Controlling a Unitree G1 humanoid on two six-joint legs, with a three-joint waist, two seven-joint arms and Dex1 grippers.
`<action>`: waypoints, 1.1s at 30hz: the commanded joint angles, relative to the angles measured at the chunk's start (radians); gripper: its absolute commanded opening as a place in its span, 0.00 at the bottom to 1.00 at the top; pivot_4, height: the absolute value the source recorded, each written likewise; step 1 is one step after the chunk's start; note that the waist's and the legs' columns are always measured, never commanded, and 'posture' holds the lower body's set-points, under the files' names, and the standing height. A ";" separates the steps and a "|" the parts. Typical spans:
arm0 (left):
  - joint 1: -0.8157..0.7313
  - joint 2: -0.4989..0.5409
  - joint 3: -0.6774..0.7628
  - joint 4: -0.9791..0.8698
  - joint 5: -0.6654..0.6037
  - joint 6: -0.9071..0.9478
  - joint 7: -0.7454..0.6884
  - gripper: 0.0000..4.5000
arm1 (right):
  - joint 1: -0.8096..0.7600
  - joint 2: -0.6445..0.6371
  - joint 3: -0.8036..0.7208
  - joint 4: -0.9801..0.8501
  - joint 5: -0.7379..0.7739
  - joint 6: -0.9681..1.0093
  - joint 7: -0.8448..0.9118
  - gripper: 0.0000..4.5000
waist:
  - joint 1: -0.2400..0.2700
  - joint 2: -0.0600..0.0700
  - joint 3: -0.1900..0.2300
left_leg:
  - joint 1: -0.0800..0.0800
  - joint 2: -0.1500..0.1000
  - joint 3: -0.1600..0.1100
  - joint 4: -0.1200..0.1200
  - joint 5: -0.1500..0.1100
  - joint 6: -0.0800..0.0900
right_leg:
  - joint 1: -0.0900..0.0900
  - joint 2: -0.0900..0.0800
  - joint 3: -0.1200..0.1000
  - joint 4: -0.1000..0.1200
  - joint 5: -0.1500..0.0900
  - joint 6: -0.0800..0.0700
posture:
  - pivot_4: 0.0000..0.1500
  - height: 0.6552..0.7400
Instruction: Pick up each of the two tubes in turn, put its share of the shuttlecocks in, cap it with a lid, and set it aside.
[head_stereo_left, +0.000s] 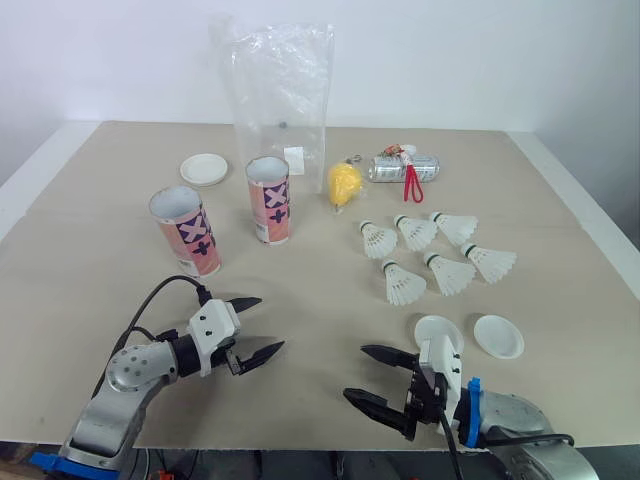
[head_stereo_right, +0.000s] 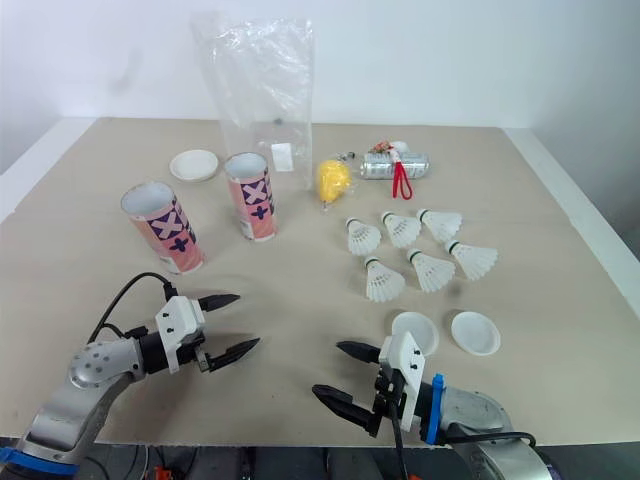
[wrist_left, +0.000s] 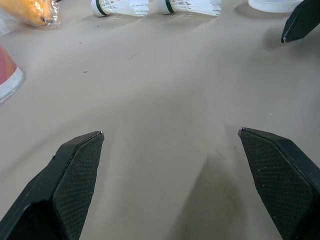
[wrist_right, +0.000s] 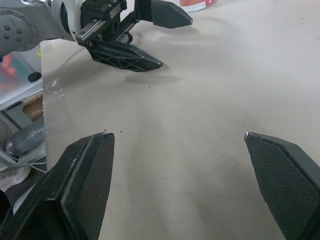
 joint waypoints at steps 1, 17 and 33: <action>0.002 -0.005 0.023 -0.028 -0.020 0.006 0.019 1.00 | -0.007 -0.015 -0.030 -0.050 0.029 0.015 -0.002 0.99 | 0.000 0.000 0.000 | 0.000 0.000 0.000 0.000 0.000 0.000 | 0.000 0.000 0.000 0.000 0.000 0.000 | 1.00 1.00; 0.133 -0.247 0.096 -0.231 0.051 0.137 0.463 1.00 | -0.759 -0.014 -0.011 0.422 0.088 0.061 0.219 0.99 | -0.002 -0.001 0.001 | 0.000 0.001 -0.001 0.004 0.002 0.003 | 0.001 0.003 0.002 -0.001 0.006 0.001 | 1.00 1.00; 0.065 -0.386 0.228 -0.184 0.014 0.255 0.683 1.00 | -0.948 0.076 0.035 0.845 -0.110 -0.263 0.464 0.99 | -0.001 0.000 0.002 | -0.001 0.001 -0.002 0.003 0.002 0.003 | 0.000 0.004 0.002 0.000 0.009 0.005 | 1.00 1.00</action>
